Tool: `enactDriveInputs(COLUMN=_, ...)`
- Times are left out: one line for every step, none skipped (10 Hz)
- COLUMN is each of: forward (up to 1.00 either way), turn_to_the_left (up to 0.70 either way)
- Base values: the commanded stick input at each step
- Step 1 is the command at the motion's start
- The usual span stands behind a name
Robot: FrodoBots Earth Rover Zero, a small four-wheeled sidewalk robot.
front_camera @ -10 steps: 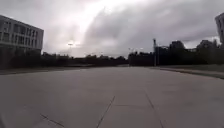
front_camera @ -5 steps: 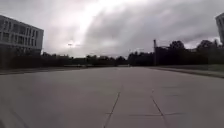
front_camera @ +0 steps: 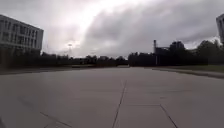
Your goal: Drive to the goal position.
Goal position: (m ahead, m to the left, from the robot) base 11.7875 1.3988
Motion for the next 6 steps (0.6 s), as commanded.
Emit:
enactDriveInputs(forward=0.7, turn_to_the_left=0.0)
enactDriveInputs(forward=0.7, turn_to_the_left=0.0)
enactDriveInputs(forward=0.7, turn_to_the_left=0.0)
enactDriveInputs(forward=0.7, turn_to_the_left=0.0)
enactDriveInputs(forward=0.7, turn_to_the_left=0.0)
enactDriveInputs(forward=0.7, turn_to_the_left=0.0)
